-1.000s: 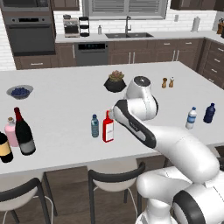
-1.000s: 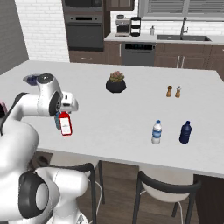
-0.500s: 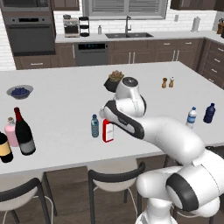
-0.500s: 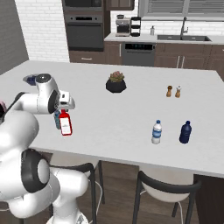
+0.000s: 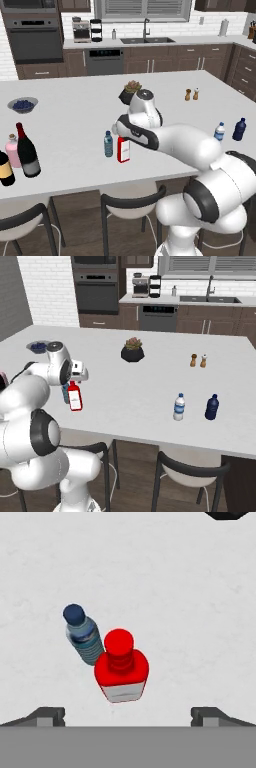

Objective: Move the plastic bottles in the middle to the plastics group, and the glass bottles in the middle to the glass group.

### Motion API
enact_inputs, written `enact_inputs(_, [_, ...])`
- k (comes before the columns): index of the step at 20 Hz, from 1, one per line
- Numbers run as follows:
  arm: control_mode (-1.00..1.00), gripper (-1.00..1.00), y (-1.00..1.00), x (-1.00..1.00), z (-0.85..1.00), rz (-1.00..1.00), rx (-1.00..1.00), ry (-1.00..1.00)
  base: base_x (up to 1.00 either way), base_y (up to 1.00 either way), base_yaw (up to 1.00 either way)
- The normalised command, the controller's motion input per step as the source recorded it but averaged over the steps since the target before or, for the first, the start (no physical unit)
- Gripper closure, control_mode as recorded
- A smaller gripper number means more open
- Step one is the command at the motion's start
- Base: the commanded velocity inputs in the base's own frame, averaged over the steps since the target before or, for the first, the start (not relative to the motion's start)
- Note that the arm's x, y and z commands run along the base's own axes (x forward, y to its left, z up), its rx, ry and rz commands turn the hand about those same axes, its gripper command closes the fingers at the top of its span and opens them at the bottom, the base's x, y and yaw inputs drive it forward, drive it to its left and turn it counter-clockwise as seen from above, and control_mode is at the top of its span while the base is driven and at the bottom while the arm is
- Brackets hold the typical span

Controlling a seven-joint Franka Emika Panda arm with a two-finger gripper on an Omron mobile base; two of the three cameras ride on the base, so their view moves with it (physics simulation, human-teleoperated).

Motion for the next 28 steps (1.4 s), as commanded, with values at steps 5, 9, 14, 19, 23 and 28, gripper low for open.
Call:
enact_inputs(5, [-1.00,-1.00,0.02,0.26,-0.20,0.01,0.00,0.00,0.00,0.00,0.00])
enact_inputs(9, [-1.00,-1.00,0.04,0.30,-0.15,0.06,0.00,0.00,0.00,0.00,0.00])
enact_inputs(14, [-1.00,-1.00,0.00,0.26,-0.05,0.07,0.00,0.00,0.00,0.00,0.00])
enact_inputs(19, [-1.00,-1.00,0.02,0.03,0.00,0.09,0.00,0.00,0.00,0.00,0.00])
enact_inputs(23, [-1.00,-1.00,0.08,0.00,-0.01,0.09,0.00,0.01,0.00,0.00,0.00])
enact_inputs(28, [-1.00,-1.00,0.12,0.00,0.00,0.07,0.00,0.00,0.00,0.00,0.00])
